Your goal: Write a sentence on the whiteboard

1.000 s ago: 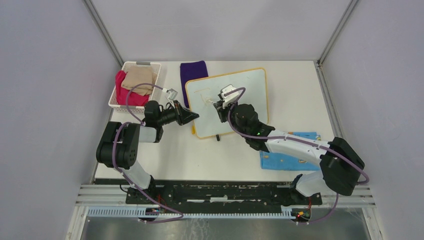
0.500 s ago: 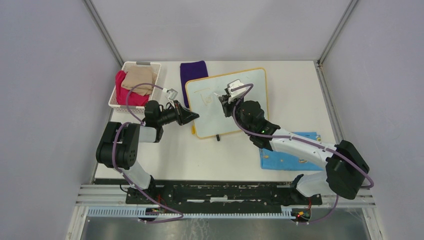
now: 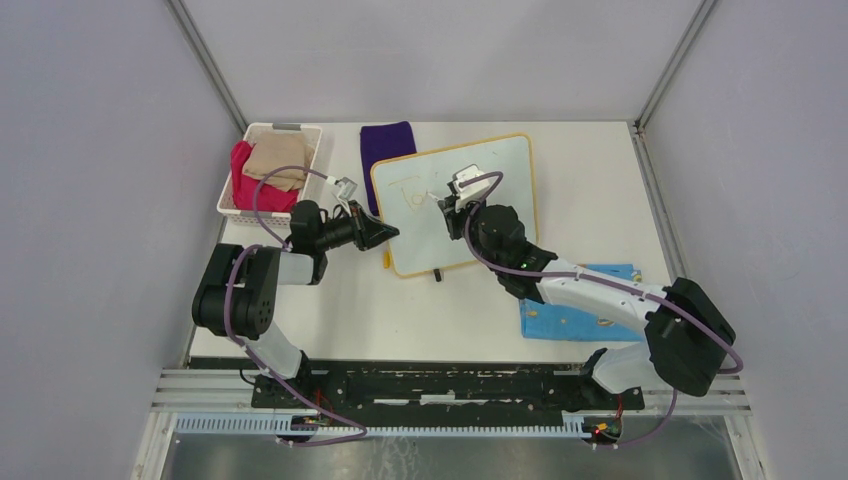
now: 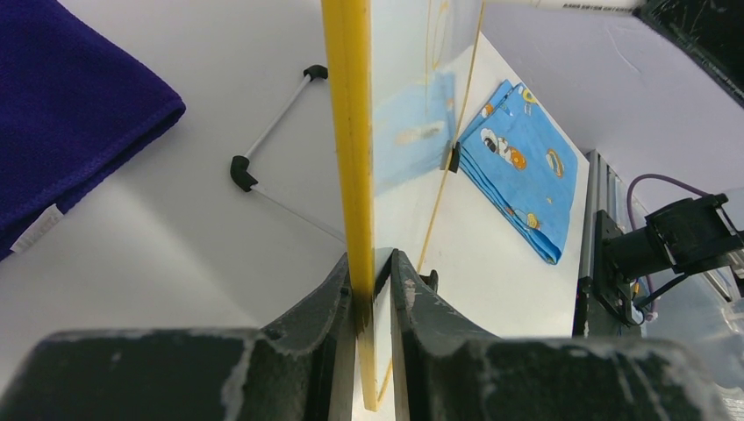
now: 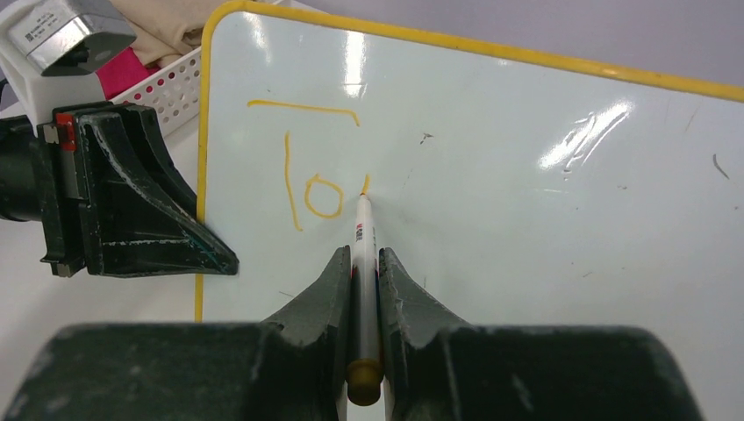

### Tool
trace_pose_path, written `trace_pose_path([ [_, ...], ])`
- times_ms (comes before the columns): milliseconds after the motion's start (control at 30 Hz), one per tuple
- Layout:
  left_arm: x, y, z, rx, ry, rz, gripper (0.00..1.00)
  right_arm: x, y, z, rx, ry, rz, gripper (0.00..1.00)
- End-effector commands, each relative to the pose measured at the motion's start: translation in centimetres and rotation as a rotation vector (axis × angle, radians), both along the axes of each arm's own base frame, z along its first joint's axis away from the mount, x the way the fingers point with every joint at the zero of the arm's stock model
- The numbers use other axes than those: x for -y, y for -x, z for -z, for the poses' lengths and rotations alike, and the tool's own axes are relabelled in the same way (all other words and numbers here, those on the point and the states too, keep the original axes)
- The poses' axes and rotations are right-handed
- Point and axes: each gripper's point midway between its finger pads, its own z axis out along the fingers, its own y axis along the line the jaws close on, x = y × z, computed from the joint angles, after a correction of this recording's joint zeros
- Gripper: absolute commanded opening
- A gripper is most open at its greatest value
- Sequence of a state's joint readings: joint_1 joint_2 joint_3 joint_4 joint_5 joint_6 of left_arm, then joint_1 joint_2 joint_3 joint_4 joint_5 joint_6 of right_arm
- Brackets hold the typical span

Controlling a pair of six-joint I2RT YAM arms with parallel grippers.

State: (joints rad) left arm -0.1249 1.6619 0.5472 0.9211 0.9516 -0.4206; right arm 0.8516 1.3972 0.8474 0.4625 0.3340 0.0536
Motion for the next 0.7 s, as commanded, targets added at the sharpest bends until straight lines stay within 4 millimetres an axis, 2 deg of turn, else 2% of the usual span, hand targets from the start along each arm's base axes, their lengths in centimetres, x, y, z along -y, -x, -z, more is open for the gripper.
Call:
trace_pose_path([
  [0,-0.3,-0.6,1.8,0.002,-0.07,-0.039,0.02,0.9,0.3,0.0,0.002,-0.03,0.015,0.0],
  [200,-0.3,-0.5,1.8,0.002,-0.074,-0.036,0.02,1.8,1.0,1.2,-0.016,-0.013,0.028,0.0],
  [367,-0.2,-0.5,1.8,0.002,-0.076,-0.036,0.02,3.4,0.5,0.8,-0.011,-0.016,0.087,0.0],
  [500,-0.2,-0.5,1.9,0.001,-0.078,-0.035,0.02,3.3,0.8,-1.3,0.035,-0.067,0.061,0.0],
  [667,-0.2,-0.5,1.9,0.001,-0.078,-0.035,0.02,1.6,1.5,-3.5,0.078,-0.127,-0.03,0.0],
])
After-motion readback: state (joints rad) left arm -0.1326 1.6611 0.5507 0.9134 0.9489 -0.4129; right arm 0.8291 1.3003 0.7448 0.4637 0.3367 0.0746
